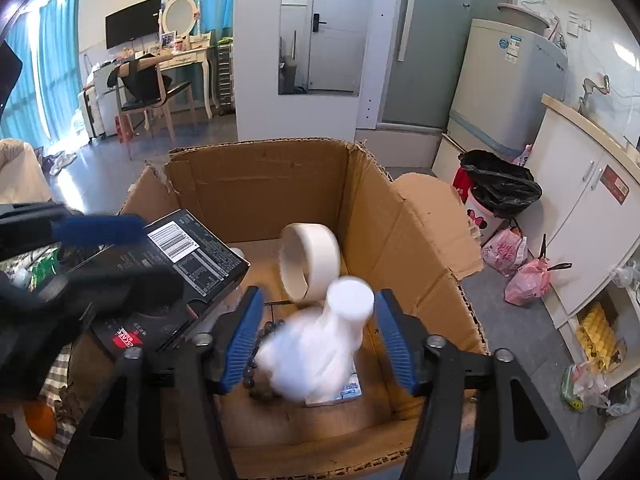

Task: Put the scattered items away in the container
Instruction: 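Carry the figurine and tape roll into the cardboard box and open both tools, then move both tools back over the table toward the remaining items, then grasp the black mesh cup with the right tool while the left tool grasps the blue soap case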

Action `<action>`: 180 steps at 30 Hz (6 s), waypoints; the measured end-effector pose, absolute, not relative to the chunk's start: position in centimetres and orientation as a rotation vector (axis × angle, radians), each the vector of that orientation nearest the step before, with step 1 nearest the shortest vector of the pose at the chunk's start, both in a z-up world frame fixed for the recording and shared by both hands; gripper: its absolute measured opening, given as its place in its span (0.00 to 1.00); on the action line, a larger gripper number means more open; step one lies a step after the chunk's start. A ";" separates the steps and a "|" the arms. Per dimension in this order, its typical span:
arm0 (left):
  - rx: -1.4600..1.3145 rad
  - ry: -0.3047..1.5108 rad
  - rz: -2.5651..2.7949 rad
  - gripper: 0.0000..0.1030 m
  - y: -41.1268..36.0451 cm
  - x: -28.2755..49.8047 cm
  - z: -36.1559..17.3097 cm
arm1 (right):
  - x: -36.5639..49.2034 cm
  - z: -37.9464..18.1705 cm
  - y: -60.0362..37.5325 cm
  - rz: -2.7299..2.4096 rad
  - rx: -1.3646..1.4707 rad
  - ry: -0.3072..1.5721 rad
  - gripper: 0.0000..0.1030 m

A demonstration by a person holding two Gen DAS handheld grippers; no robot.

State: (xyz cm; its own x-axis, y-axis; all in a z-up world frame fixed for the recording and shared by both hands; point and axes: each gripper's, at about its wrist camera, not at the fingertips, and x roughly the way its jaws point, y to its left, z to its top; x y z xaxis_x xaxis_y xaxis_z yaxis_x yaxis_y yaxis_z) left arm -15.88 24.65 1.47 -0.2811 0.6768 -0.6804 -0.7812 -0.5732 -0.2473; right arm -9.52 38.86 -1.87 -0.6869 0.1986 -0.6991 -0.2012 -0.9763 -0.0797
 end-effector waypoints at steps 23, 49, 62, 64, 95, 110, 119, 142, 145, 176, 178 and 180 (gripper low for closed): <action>-1.002 0.192 2.501 0.92 5.9 -12.0 3.5 | -6.7 4.4 32.2 2.840 -0.914 -0.057 0.74; -1.184 -0.008 2.549 0.92 -3.2 -11.9 -1.3 | -9.8 -0.5 25.3 2.759 -1.041 -0.318 0.78; -1.201 0.047 2.524 0.92 -1.2 -12.1 -1.7 | -9.9 -1.8 28.8 2.690 -1.098 -0.220 0.78; -1.205 0.051 2.524 0.92 -1.0 -12.1 -1.7 | -9.6 -1.5 28.7 2.705 -1.091 -0.214 0.78; -1.339 -0.212 2.627 0.92 -12.5 -14.2 -5.9 | -15.6 -2.9 9.9 3.002 -1.282 -0.467 0.78; -1.403 -0.306 2.531 0.92 -14.4 -17.4 -10.0 | -21.9 -8.8 8.7 2.785 -1.281 -0.443 0.90; -1.434 -0.303 2.511 0.92 -14.3 -17.8 -10.9 | -25.0 -10.6 8.8 2.797 -1.449 -0.314 0.92; -1.455 -0.259 2.540 0.92 -13.3 -18.7 -10.4 | -26.1 -9.6 11.1 2.904 -1.516 0.021 0.45; -1.424 -0.255 2.565 0.92 -13.5 -19.4 -9.7 | -24.7 -8.0 11.2 2.944 -1.453 0.006 0.45; -1.453 -0.136 2.555 0.49 -11.3 -21.6 -11.1 | -21.4 -9.2 13.7 2.887 -1.622 -0.103 0.10; -1.438 -0.137 2.546 0.49 -11.1 -21.1 -10.7 | -21.2 -9.0 13.7 2.891 -1.618 -0.102 0.10; -1.421 -0.128 2.549 0.49 -10.8 -20.7 -10.0 | -21.0 -8.8 13.7 2.903 -1.615 -0.102 0.10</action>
State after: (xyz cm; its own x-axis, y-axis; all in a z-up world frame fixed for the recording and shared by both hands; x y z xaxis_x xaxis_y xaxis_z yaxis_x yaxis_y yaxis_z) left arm -20.65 -10.77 -10.03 -0.5084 0.2329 -0.8290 -0.1488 -0.9720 -0.1818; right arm -20.96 13.65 -8.77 -0.5150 -0.1285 -0.8475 0.1876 -0.9816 0.0348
